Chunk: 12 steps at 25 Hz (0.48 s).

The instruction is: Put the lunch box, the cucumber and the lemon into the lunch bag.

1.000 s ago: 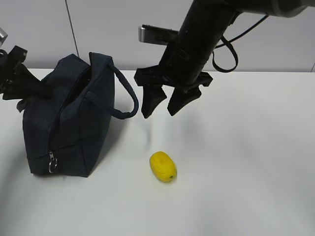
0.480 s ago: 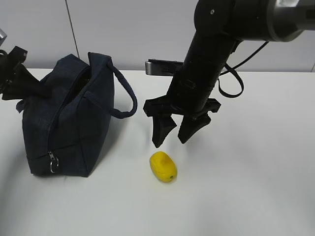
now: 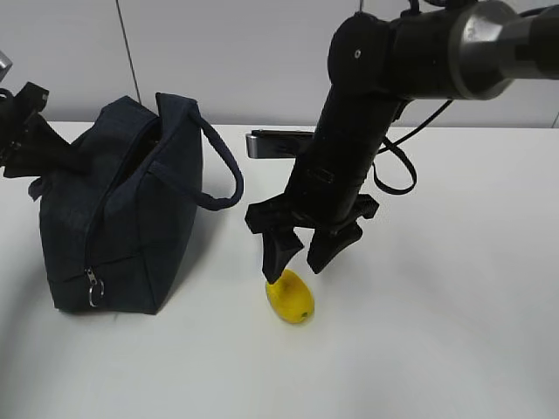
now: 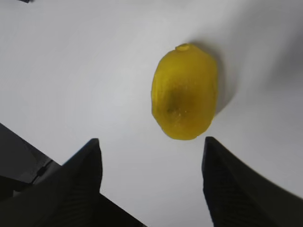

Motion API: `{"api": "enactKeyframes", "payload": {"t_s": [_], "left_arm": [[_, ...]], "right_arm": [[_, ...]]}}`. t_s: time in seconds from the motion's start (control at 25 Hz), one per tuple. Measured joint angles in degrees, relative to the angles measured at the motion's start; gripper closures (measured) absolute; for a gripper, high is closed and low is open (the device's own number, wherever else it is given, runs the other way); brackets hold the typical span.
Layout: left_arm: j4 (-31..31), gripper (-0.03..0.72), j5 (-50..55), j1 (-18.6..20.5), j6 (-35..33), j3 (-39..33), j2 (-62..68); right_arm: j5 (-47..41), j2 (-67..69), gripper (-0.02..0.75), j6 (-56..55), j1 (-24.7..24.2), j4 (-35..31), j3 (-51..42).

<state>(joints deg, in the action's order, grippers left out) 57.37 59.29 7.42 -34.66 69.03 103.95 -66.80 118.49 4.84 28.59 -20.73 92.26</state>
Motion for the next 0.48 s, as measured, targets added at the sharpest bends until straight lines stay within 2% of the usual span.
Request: {"api": "enactKeyframes", "payload": {"t_s": [0.48], "left_arm": [[-0.1,0.695,0.0,0.0,0.0,0.0,0.0]], "right_arm": [[6.1,5.1,0.244,0.1,0.0,2.3,-0.1]]}}
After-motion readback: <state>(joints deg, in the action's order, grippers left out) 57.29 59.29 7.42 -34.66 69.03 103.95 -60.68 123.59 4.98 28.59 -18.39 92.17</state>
